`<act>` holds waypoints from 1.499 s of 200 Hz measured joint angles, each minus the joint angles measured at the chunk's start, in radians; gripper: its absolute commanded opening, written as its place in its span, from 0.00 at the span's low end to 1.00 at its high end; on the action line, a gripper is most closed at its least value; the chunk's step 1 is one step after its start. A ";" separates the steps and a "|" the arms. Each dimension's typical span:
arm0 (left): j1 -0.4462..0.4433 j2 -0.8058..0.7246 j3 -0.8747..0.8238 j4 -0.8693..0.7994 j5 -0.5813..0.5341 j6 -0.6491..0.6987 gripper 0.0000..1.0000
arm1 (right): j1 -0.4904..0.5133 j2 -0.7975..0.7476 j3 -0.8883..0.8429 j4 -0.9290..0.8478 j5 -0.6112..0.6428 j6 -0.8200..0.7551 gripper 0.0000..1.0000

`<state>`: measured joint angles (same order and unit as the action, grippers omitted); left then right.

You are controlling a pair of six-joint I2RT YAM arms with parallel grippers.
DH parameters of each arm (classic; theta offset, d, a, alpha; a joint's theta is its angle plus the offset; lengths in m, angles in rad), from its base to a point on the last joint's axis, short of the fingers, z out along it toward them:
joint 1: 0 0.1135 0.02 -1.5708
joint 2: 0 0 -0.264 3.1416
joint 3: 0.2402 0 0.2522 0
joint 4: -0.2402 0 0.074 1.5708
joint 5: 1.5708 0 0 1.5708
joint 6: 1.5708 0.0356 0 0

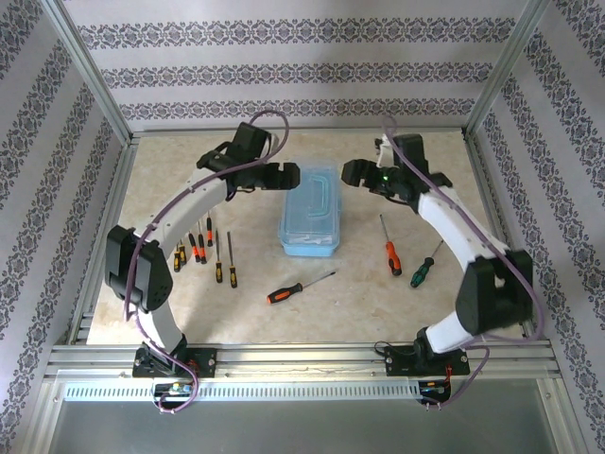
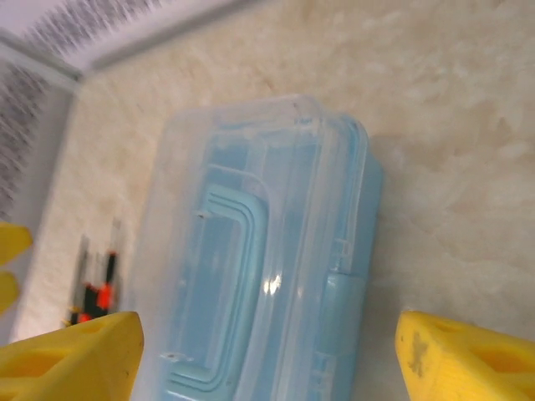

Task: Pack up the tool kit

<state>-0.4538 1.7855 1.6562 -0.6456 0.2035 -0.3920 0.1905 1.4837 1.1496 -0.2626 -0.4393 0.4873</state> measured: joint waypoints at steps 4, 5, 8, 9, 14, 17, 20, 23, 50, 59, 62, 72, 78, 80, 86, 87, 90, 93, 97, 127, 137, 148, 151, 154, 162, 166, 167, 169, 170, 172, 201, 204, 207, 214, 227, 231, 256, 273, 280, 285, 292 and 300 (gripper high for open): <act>-0.009 0.015 0.028 -0.017 -0.002 0.002 0.93 | -0.009 -0.025 -0.043 0.033 -0.011 0.012 0.79; -0.010 0.019 0.032 -0.020 -0.002 0.003 0.93 | -0.010 -0.028 -0.049 0.038 -0.013 0.016 0.79; -0.018 0.032 0.053 -0.033 -0.004 0.006 0.94 | -0.017 -0.043 -0.078 0.063 -0.023 0.031 0.79; -0.019 0.035 0.058 -0.037 -0.005 0.008 0.94 | -0.021 -0.050 -0.093 0.076 -0.027 0.035 0.79; -0.032 0.058 0.089 -0.057 -0.007 0.013 0.95 | -0.031 -0.068 -0.140 0.113 -0.043 0.054 0.79; -0.039 0.073 0.108 -0.071 -0.009 0.016 0.96 | -0.037 -0.075 -0.167 0.136 -0.051 0.065 0.78; -0.047 0.088 0.122 -0.081 -0.011 0.020 0.98 | -0.042 -0.080 -0.191 0.151 -0.059 0.072 0.78; -0.053 0.100 0.136 -0.093 -0.014 0.022 0.99 | -0.047 -0.083 -0.213 0.166 -0.065 0.083 0.78; -0.101 0.206 0.188 -0.182 -0.051 0.042 1.00 | -0.064 -0.090 -0.367 0.217 -0.079 0.117 0.78; -0.111 0.233 0.195 -0.211 -0.061 0.048 1.00 | -0.064 -0.099 -0.405 0.226 -0.079 0.121 0.78; -0.115 0.241 0.198 -0.223 -0.065 0.050 1.00 | -0.064 -0.103 -0.415 0.228 -0.079 0.121 0.78; -0.123 0.266 0.210 -0.251 -0.079 0.053 1.00 | -0.064 -0.119 -0.446 0.235 -0.079 0.125 0.78; -0.124 0.276 0.223 -0.254 -0.086 0.055 0.99 | -0.064 -0.129 -0.460 0.238 -0.079 0.128 0.78; -0.126 0.278 0.229 -0.257 -0.090 0.057 0.99 | -0.064 -0.131 -0.462 0.238 -0.079 0.129 0.77; -0.127 0.281 0.238 -0.264 -0.102 0.061 0.97 | -0.064 -0.140 -0.471 0.241 -0.079 0.134 0.77; -0.127 0.281 0.238 -0.265 -0.103 0.061 0.97 | -0.064 -0.142 -0.472 0.242 -0.079 0.134 0.77; -0.127 0.281 0.240 -0.269 -0.108 0.065 0.97 | -0.064 -0.145 -0.475 0.244 -0.079 0.137 0.77; -0.127 0.281 0.241 -0.273 -0.111 0.068 0.96 | -0.064 -0.149 -0.478 0.246 -0.079 0.137 0.76; -0.127 0.281 0.241 -0.277 -0.112 0.071 0.94 | -0.064 -0.154 -0.481 0.250 -0.079 0.140 0.76; -0.128 0.280 0.237 -0.283 -0.116 0.083 0.86 | -0.064 -0.171 -0.501 0.276 -0.078 0.156 0.74; -0.128 0.278 0.233 -0.281 -0.115 0.086 0.80 | -0.064 -0.170 -0.507 0.283 -0.077 0.167 0.74; -0.128 0.272 0.225 -0.277 -0.119 0.090 0.75 | -0.064 -0.165 -0.509 0.295 -0.086 0.176 0.75; -0.127 0.270 0.221 -0.274 -0.119 0.093 0.73 | -0.065 -0.160 -0.509 0.304 -0.097 0.180 0.74; -0.127 0.267 0.218 -0.271 -0.119 0.093 0.72 | -0.067 -0.154 -0.509 0.317 -0.106 0.183 0.75; -0.127 0.261 0.208 -0.262 -0.119 0.097 0.68 | -0.071 -0.131 -0.508 0.354 -0.138 0.195 0.77; -0.126 0.258 0.203 -0.257 -0.119 0.098 0.65 | -0.071 -0.117 -0.508 0.375 -0.157 0.199 0.77; -0.126 0.257 0.201 -0.256 -0.118 0.099 0.64 | -0.071 -0.111 -0.508 0.384 -0.163 0.201 0.77; -0.125 0.256 0.199 -0.254 -0.118 0.100 0.63 | -0.071 -0.103 -0.508 0.396 -0.170 0.208 0.78; -0.124 0.256 0.198 -0.253 -0.118 0.100 0.62 | -0.071 -0.097 -0.509 0.405 -0.178 0.211 0.78; -0.123 0.255 0.196 -0.251 -0.118 0.100 0.61 | -0.071 -0.088 -0.508 0.419 -0.188 0.212 0.79; -0.122 0.246 0.177 -0.230 -0.129 0.118 0.50 | -0.071 0.067 -0.508 0.635 -0.300 0.283 0.80; -0.122 0.245 0.175 -0.229 -0.130 0.121 0.50 | -0.071 0.082 -0.507 0.653 -0.309 0.291 0.80; -0.122 0.244 0.173 -0.227 -0.130 0.123 0.50 | -0.071 0.099 -0.506 0.671 -0.317 0.296 0.80; -0.122 0.242 0.170 -0.223 -0.133 0.128 0.49 | -0.071 0.137 -0.501 0.711 -0.334 0.312 0.78; -0.122 0.241 0.167 -0.218 -0.135 0.138 0.48 | -0.071 0.206 -0.492 0.792 -0.362 0.352 0.77; -0.122 0.241 0.166 -0.216 -0.137 0.143 0.48 | -0.071 0.226 -0.491 0.823 -0.371 0.367 0.77; -0.121 0.232 0.146 -0.183 -0.137 0.175 0.46 | -0.071 0.304 -0.491 0.954 -0.401 0.437 0.77; -0.120 0.215 0.114 -0.146 -0.137 0.195 0.44 | -0.071 0.332 -0.491 1.021 -0.415 0.470 0.76; -0.120 0.206 0.100 -0.128 -0.138 0.204 0.43 | -0.071 0.339 -0.491 1.044 -0.419 0.480 0.77; -0.120 0.198 0.088 -0.115 -0.138 0.211 0.43 | -0.071 0.344 -0.491 1.061 -0.422 0.489 0.77; -0.120 0.188 0.073 -0.101 -0.138 0.222 0.43 | -0.071 0.352 -0.491 1.087 -0.427 0.500 0.77; -0.120 0.177 0.054 -0.083 -0.140 0.235 0.41 | -0.071 0.364 -0.491 1.117 -0.434 0.512 0.77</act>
<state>-0.5739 1.9625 1.7100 -0.7284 0.0639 -0.1566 0.1196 1.8473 0.6590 0.8543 -0.8734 0.9997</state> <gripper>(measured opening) 0.726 0.769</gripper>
